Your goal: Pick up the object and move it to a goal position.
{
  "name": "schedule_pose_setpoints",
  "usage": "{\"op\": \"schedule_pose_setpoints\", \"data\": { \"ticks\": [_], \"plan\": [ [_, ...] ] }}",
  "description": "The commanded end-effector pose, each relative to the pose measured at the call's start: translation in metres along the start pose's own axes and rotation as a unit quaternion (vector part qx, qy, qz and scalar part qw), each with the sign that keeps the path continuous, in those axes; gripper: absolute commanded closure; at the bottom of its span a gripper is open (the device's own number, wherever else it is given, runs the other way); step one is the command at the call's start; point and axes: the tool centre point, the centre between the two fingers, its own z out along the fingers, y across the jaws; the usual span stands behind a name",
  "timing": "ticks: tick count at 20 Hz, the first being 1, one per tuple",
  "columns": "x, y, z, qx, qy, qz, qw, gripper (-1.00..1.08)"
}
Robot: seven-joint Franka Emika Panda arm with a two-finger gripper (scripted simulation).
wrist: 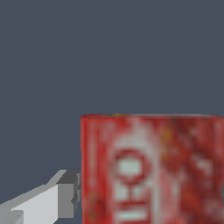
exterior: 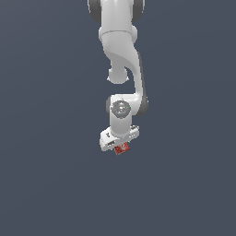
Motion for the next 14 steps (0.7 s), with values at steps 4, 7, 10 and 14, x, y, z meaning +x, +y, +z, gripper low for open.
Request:
{"op": "schedule_pose_setpoints", "data": {
  "ticks": [4,7,10,14],
  "plan": [
    [0.0008,0.0004,0.0008,0.000,0.001,0.000,1.0000,1.08],
    [0.0008,0.0004,0.0008,0.000,0.001,0.000,1.0000,1.08],
    [0.0008,0.0004,0.0008,0.000,0.001,0.000,1.0000,1.08],
    [-0.0012,0.0022,-0.0009,0.000,0.001,0.000,1.0000,1.08]
  ]
}}
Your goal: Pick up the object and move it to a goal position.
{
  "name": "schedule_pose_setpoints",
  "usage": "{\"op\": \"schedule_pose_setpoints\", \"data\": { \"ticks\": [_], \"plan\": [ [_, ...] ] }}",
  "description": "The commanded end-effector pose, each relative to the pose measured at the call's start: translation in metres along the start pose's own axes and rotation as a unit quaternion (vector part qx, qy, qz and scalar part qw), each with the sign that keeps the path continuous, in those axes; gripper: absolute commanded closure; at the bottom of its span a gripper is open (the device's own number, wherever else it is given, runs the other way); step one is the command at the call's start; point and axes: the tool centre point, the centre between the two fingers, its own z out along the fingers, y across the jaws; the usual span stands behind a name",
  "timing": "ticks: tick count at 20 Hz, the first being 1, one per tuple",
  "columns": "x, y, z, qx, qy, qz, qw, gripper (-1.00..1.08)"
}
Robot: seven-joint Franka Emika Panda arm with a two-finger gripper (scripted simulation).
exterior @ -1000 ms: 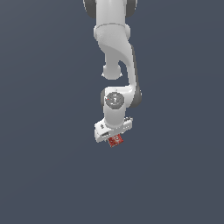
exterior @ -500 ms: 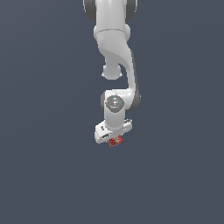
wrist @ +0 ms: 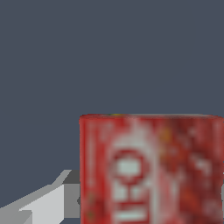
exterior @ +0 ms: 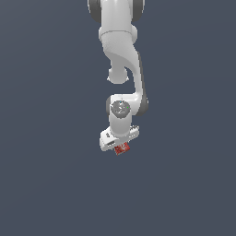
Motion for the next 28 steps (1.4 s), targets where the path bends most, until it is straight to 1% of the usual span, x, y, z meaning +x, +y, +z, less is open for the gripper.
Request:
{"op": "schedule_pose_setpoints", "data": {
  "ticks": [1,5,10,22,28],
  "plan": [
    [-0.003,0.003,-0.002,0.000,0.000,0.000,1.0000,1.08],
    [-0.015,0.013,-0.008,0.000,0.000,0.000,1.0000,1.08],
    [-0.042,0.038,-0.023,0.000,0.000,0.000,1.0000,1.08],
    [-0.139,0.128,-0.077,0.000,0.000,0.000,1.0000,1.08],
    [-0.173,0.163,-0.098,0.000,0.000,0.000,1.0000,1.08]
  ]
}}
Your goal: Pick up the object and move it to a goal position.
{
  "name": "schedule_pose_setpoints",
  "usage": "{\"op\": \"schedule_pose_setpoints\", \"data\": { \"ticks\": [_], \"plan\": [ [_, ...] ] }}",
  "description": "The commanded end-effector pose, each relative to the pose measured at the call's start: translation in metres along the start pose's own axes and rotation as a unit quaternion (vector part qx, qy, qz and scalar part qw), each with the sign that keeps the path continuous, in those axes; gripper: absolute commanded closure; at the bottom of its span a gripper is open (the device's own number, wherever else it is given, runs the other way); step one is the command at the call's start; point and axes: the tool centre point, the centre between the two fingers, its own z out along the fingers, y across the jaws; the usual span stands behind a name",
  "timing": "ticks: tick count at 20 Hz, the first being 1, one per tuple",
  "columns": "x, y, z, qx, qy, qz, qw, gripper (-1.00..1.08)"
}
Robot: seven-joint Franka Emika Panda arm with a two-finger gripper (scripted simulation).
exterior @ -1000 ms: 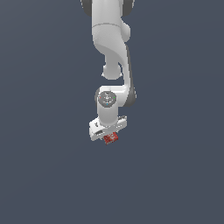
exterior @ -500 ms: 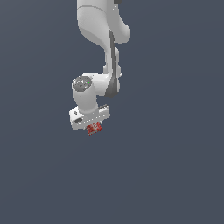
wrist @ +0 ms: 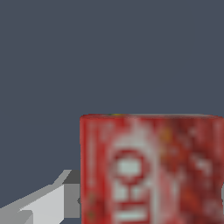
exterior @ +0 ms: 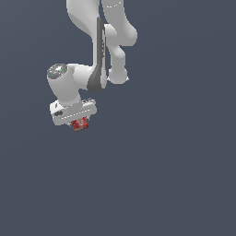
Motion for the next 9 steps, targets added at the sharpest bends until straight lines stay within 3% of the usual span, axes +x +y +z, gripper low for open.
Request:
{"op": "schedule_pose_setpoints", "data": {
  "ticks": [1,9],
  "plan": [
    [-0.012,0.011,-0.007,0.000,0.000,-0.001,1.0000,1.08],
    [-0.027,0.028,-0.016,0.000,0.000,-0.001,1.0000,1.08]
  ]
}}
